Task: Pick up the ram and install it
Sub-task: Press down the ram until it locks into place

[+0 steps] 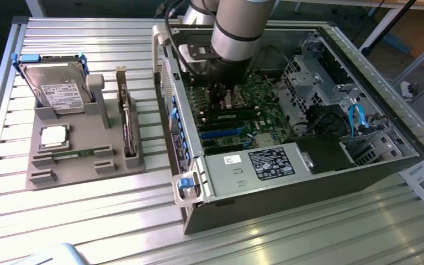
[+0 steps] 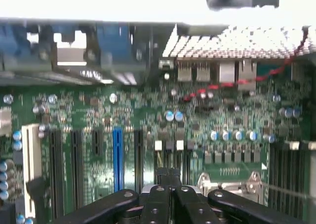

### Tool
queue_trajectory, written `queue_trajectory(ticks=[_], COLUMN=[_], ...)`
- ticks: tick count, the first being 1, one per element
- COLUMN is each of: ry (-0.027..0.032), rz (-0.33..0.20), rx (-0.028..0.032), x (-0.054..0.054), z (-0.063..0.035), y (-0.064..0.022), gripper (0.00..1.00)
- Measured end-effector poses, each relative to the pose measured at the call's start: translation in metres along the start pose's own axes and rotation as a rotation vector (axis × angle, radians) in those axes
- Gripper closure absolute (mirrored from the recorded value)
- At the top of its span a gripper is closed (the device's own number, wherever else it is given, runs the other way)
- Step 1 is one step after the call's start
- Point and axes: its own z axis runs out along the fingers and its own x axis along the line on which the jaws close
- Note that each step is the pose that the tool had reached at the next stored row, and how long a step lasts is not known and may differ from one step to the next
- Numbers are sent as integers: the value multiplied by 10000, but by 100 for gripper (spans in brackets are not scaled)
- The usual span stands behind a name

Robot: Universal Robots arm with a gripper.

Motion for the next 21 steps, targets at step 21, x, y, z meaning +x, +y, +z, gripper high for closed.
queue_trajectory(ticks=[21], ry=[-1], rz=[3], rx=[-20], x=[-3], z=[-39], y=[3], gripper=[90])
